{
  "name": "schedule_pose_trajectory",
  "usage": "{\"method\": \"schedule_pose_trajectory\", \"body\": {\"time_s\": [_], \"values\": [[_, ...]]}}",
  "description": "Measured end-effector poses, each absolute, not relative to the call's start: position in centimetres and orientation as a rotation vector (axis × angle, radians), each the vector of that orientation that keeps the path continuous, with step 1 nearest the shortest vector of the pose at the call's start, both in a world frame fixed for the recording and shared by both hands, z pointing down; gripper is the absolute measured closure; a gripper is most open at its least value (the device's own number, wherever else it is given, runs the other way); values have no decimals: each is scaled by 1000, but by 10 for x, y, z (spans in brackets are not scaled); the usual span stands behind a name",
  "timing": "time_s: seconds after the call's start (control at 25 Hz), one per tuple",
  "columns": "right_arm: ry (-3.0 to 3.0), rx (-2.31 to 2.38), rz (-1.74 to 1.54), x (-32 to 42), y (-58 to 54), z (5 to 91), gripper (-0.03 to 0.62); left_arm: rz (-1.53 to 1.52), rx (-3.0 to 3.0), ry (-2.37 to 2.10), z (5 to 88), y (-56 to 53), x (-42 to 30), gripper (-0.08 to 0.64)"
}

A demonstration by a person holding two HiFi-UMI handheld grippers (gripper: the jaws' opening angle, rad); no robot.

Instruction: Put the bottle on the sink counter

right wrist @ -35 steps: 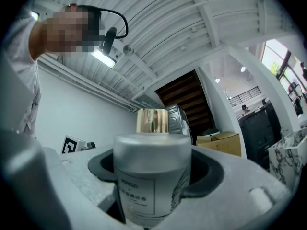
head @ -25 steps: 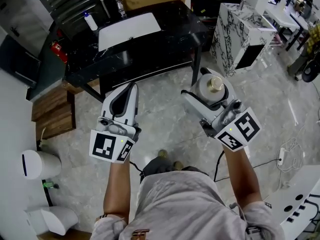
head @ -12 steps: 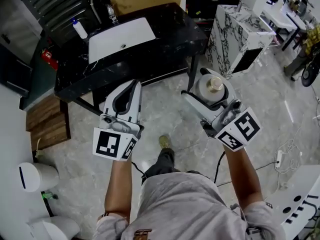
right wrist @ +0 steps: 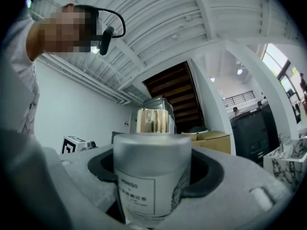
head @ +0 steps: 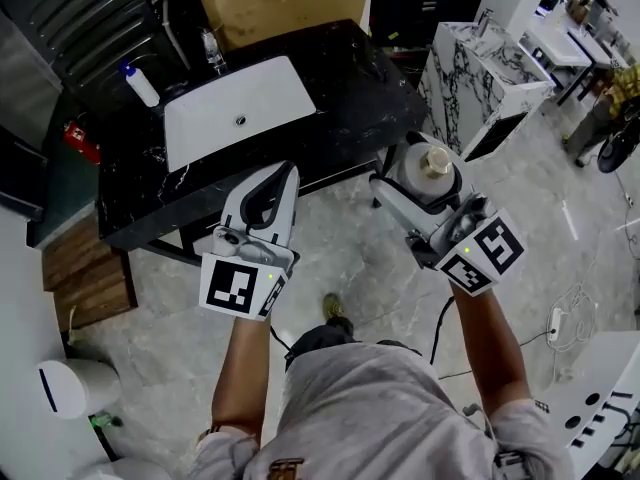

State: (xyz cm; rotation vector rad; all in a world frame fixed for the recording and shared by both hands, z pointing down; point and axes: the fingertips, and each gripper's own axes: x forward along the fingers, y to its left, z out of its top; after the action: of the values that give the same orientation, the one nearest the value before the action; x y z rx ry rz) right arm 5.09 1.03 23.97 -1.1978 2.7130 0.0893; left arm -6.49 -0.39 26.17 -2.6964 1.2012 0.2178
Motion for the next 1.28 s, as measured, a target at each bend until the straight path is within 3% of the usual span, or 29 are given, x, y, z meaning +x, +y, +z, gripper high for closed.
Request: {"method": "schedule_pose_trajectory", "body": {"time_s": [0.68,1.28], "values": [[2741,-1268,64,24,-140,252,256,210,-2744,1223,286,-135,-86,561],[2843,-1223,44,55,-288,291,256,153,-2704,1370,307,-245,-65,561]]}}
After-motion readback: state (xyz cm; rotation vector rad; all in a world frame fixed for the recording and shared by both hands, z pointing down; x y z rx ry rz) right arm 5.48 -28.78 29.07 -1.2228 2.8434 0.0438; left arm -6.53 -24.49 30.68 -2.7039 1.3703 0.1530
